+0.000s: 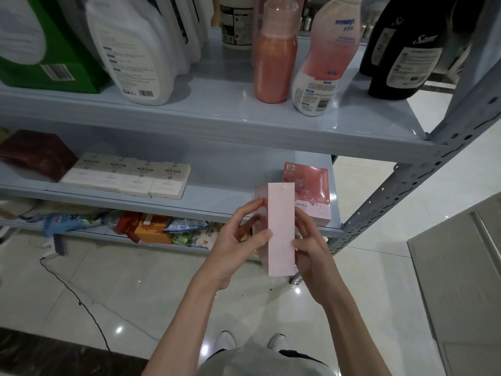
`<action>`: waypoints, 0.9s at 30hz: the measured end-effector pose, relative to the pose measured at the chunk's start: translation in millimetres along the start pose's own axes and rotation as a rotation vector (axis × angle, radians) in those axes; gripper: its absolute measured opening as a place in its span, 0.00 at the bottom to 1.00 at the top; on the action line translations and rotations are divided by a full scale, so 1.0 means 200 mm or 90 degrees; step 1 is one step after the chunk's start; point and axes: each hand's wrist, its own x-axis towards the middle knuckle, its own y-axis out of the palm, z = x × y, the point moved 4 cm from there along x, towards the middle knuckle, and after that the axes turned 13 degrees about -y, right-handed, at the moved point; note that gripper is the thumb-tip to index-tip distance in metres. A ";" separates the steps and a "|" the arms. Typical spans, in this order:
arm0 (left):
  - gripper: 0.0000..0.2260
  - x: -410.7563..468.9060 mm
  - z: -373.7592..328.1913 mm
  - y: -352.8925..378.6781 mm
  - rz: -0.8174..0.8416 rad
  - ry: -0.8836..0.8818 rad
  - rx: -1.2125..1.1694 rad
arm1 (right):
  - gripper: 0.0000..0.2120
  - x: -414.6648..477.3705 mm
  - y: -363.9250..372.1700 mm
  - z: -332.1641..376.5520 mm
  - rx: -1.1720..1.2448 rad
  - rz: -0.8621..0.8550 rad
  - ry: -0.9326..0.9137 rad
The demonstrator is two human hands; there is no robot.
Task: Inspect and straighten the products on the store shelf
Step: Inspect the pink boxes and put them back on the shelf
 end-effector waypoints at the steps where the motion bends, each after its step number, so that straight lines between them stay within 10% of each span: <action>1: 0.24 0.00 0.00 0.00 -0.002 -0.004 -0.010 | 0.32 0.00 0.01 0.01 -0.014 0.007 -0.002; 27: 0.20 0.02 0.00 0.00 0.042 -0.079 -0.008 | 0.20 0.06 0.06 0.04 -0.132 0.042 0.032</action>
